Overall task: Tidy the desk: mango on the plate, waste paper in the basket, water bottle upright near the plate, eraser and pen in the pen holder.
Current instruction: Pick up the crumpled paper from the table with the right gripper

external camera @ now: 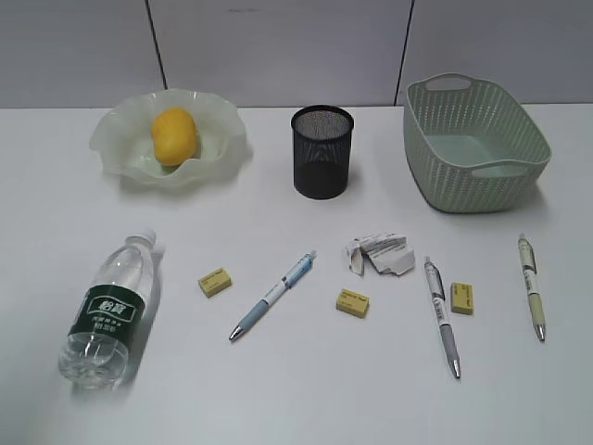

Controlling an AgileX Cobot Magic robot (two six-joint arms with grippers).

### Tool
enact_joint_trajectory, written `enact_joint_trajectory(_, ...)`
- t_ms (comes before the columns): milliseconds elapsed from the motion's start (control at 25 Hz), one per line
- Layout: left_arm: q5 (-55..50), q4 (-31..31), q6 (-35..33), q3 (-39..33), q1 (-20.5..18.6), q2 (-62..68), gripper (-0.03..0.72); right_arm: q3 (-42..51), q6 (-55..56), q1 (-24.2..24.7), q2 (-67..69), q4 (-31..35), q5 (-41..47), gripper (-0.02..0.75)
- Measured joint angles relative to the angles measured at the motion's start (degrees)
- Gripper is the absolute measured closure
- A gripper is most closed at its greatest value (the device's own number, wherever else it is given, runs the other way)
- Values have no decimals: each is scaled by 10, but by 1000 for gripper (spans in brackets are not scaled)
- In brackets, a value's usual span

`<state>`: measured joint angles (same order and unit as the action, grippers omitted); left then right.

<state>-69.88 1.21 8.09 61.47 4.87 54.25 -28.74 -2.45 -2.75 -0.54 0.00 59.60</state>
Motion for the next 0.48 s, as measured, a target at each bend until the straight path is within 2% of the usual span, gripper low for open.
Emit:
enact_joint_trajectory(200, -1, 2, 0, -73, 0, -199, 192, 0, 0, 0, 0, 0, 0, 302)
enact_joint_trajectory(480, -4, 49, 0, -193, 0, -408, 194, 0, 0, 0, 0, 0, 0, 302)
